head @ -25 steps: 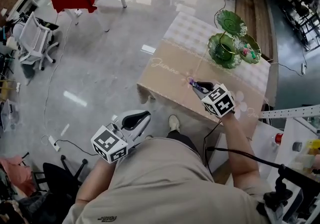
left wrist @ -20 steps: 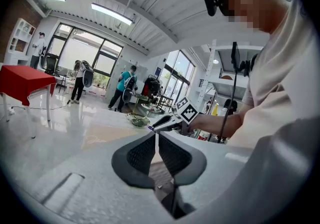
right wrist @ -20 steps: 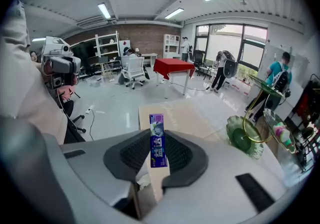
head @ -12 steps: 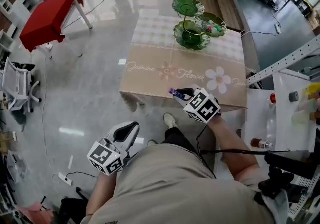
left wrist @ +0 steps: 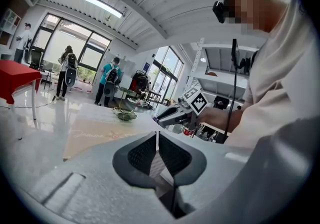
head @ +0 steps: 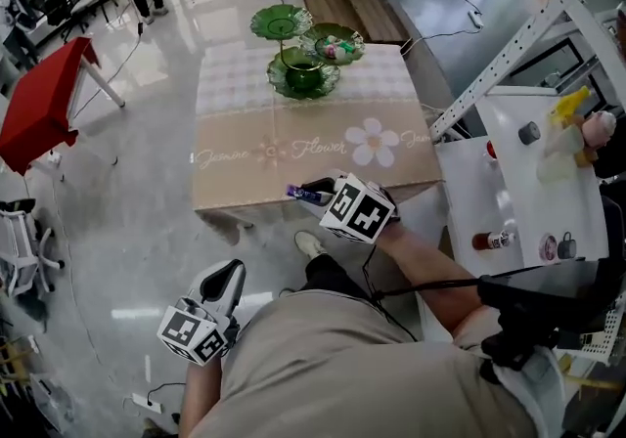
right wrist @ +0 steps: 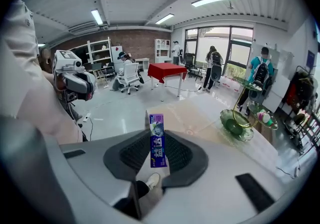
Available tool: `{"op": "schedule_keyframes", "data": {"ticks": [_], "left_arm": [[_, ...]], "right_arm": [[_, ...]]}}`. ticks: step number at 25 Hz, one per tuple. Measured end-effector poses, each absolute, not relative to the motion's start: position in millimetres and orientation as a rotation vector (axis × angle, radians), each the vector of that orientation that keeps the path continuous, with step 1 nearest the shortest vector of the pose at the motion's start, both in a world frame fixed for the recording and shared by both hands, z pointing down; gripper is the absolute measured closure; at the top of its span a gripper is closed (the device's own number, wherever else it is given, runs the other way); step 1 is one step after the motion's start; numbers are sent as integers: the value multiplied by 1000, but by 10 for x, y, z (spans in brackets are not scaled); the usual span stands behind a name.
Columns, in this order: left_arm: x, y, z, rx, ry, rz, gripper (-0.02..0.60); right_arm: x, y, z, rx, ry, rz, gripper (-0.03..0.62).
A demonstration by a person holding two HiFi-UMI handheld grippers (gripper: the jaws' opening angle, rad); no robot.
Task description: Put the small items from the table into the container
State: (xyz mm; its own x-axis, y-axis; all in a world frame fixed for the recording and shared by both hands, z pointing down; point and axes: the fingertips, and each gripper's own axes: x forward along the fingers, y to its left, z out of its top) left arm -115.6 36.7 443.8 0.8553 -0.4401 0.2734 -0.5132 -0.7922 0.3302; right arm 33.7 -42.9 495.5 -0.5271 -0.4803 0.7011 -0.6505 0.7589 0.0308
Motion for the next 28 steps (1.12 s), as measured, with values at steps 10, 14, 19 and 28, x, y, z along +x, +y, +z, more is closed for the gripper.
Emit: {"op": "schedule_keyframes", "data": {"ticks": [10,14,19,28], "left_arm": [[-879,236,4346,2657,-668,251,563],[-791,123,4279,2658,-679,254,561],[-663,-54,4251,2669,-698,268,563],[-448,-500,4329,2641,-755,266,562]], "right_arm": [[710,-701,4658,890,-2217,244,500],[876,-859,4566,907,-2213,232,500],[1139,-1116,4522,935,-2215,223,500],[1648,-1893,4510,976,-2192,181,500]]}}
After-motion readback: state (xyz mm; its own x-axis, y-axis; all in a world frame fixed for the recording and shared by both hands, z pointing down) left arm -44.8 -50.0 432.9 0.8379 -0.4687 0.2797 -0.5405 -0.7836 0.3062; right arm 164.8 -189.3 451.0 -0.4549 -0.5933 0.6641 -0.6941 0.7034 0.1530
